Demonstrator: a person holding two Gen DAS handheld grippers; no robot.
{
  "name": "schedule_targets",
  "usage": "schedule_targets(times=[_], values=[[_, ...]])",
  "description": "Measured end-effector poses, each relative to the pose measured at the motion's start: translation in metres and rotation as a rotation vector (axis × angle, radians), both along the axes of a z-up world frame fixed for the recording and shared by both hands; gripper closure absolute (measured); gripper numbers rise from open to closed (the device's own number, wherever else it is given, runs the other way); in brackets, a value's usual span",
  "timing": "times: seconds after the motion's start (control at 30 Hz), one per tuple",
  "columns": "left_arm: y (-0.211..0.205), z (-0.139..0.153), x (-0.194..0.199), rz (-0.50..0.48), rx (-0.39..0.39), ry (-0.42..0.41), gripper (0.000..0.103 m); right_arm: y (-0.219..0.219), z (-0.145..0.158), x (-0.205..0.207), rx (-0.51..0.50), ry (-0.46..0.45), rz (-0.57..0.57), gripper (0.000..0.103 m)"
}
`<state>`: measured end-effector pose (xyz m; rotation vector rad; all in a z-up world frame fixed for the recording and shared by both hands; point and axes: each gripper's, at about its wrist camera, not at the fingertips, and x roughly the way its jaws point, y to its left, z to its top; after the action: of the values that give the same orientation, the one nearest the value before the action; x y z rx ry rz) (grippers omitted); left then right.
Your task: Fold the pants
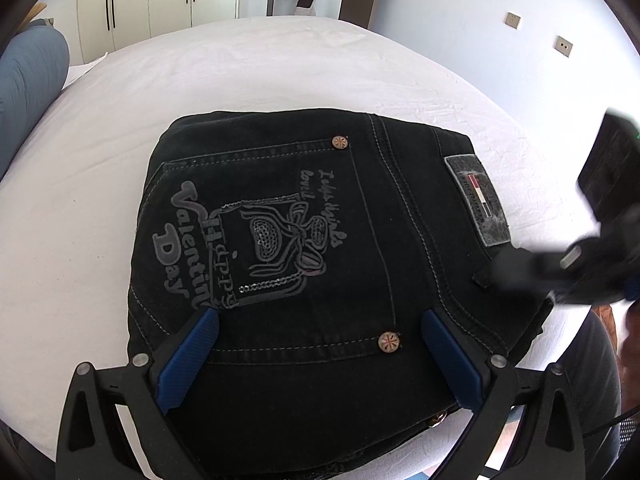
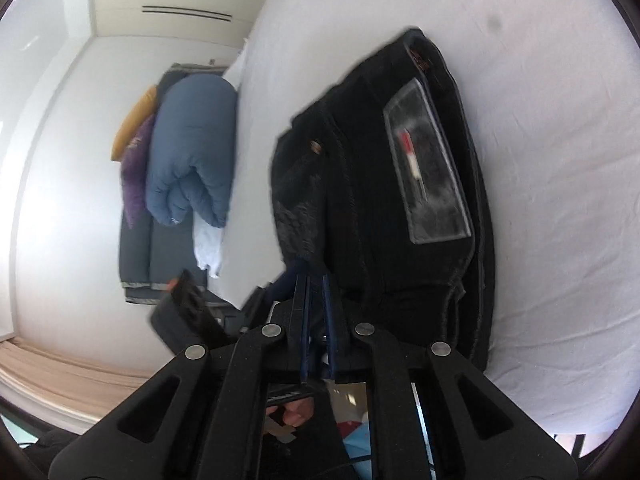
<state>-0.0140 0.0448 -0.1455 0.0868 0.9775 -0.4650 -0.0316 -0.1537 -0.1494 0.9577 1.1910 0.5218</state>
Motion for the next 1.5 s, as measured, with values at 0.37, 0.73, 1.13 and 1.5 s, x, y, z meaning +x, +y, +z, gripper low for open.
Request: schedule_targets(times=[0.37,0.73,1.13,1.5], values=[[0.037,0.022,0.052,0.088,-0.011,0.038,0.039,-0.012,-0.024,-0.025,0.003,0.014,-0.076,0.101],[0.099,0.070,0.064,0.202,-0.052,-0.051,0.004,-0.068,0.045,-0.005,-0.250,-0.146,-0.090,0.010],[0.069,0.000,0.093,0.067,0.016,0.259,0.021,-0.032,-0.006,0.079,-0.274,0.012,0.023,0.066],[0.027,0.058,0.090,0.037,0.088,0.147,0.084,-0.007,0.067,0.079,-0.378,-0.200,0.065,0.086]])
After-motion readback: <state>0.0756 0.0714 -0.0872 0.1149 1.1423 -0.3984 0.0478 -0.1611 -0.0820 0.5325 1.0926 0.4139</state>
